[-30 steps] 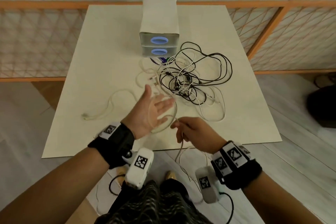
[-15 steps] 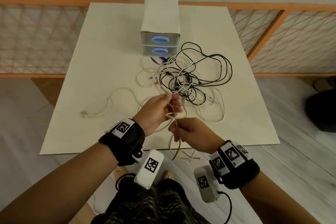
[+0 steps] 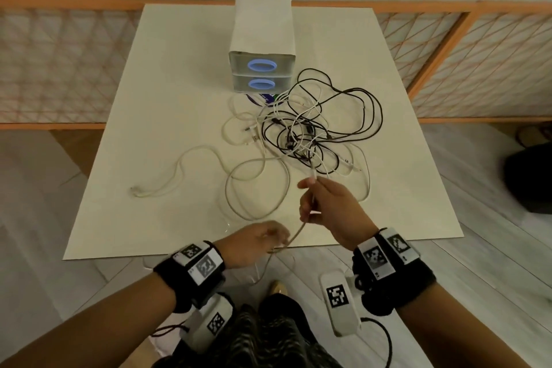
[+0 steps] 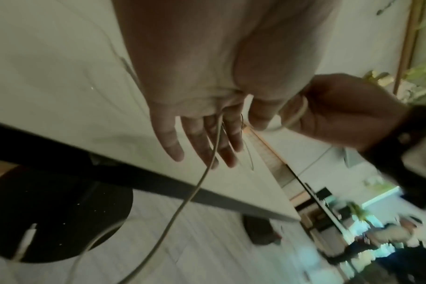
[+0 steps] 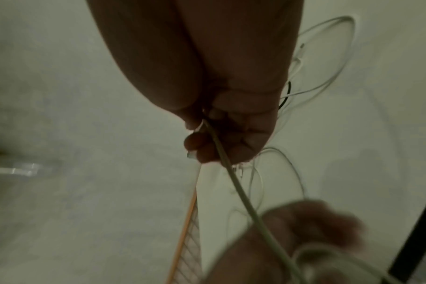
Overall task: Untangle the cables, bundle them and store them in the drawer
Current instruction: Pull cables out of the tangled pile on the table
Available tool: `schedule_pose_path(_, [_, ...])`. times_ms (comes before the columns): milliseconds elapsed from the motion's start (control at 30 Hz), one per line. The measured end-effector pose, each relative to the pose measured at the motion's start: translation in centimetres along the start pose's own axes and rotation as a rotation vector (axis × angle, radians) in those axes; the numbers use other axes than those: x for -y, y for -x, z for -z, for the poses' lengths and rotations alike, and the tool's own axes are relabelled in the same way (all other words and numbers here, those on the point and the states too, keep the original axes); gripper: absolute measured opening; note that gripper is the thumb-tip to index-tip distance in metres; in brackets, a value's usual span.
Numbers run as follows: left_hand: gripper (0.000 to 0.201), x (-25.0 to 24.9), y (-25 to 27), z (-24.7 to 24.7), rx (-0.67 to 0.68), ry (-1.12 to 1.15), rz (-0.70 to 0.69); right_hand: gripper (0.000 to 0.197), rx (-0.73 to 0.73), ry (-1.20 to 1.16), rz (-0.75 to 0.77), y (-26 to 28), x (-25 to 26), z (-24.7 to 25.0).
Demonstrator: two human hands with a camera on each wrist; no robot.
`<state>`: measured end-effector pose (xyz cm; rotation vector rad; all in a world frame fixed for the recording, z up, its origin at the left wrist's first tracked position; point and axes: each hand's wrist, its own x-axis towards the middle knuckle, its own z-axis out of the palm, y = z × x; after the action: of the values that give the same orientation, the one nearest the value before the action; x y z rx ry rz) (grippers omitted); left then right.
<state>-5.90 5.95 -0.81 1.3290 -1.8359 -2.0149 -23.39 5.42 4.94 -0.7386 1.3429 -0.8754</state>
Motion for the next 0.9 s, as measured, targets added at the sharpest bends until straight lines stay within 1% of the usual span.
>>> schedule_pose_path(67, [0.027, -1.4, -0.1, 1.1, -0.044, 0.167, 0.010, 0.025, 0.078, 0.215, 0.033, 0.4, -0.7, -0.9])
schedule_pose_path(100, [0.030, -2.0, -0.3, 1.6, -0.037, 0.266, -0.001, 0.026, 0.111, 0.331, 0.059, 0.5, -1.0, -1.5])
schedule_pose_path(167, [0.035, -3.4, -0.5, 2.0, -0.051, 0.383, -0.068, 0.024, 0.141, 0.530, 0.120, 0.3, -1.6, -2.8])
schedule_pose_path(233, [0.034, -4.1, -0.8, 2.0, -0.155, 0.389, -0.077, 0.025, 0.115, 0.584, 0.147, -0.4, -1.8, -3.7])
schedule_pose_path(300, [0.034, -4.0, -1.2, 2.0, -0.271, 0.378, -0.072, 0.022, 0.123, 0.634, 0.158, -1.3, -1.5, -3.9])
schedule_pose_path(433, [0.030, -3.7, -1.7, 3.6, -0.513, 0.452, -0.070, 0.025, 0.244, 0.865, 0.214, -2.7, -1.6, -2.8])
schedule_pose_path(500, [0.030, -3.8, -2.6, 4.6, -0.570, 0.337, -0.072, 0.036, 0.316, 0.902, 0.233, -2.5, -2.2, -3.1])
schedule_pose_path(533, [0.030, -4.1, -3.3, 5.0, -0.595, 0.280, -0.085, 0.042, 0.323, 0.892, 0.243, -2.3, -2.6, -3.5])
schedule_pose_path(567, [0.030, -4.4, -4.2, 5.4, -0.623, 0.244, -0.106, 0.049, 0.302, 0.863, 0.261, -2.2, -2.8, -3.8])
schedule_pose_path(633, [0.034, -5.1, -6.3, 6.4, -0.696, 0.153, -0.143, 0.059, 0.211, 0.783, 0.306, -2.1, -3.0, -4.2])
schedule_pose_path(700, [0.037, -5.6, -8.2, 7.4, -0.769, -0.020, -0.149, 0.056, 0.143, 0.711, 0.327, -2.0, -3.3, -4.1])
schedule_pose_path(767, [0.035, -5.4, -10.1, 8.9, -0.790, -0.249, -0.101, 0.047, 0.106, 0.654, 0.309, -1.6, -3.6, -3.3])
schedule_pose_path(833, [0.029, -4.3, -11.7, 10.6, -0.770, -0.510, 0.012, 0.040, 0.082, 0.670, 0.256, -1.1, -4.1, -1.8])
schedule_pose_path(900, [0.031, -2.7, -13.0, 12.1, -0.690, -0.695, 0.139, 0.037, 0.051, 0.715, 0.218, -0.6, -4.8, 0.1])
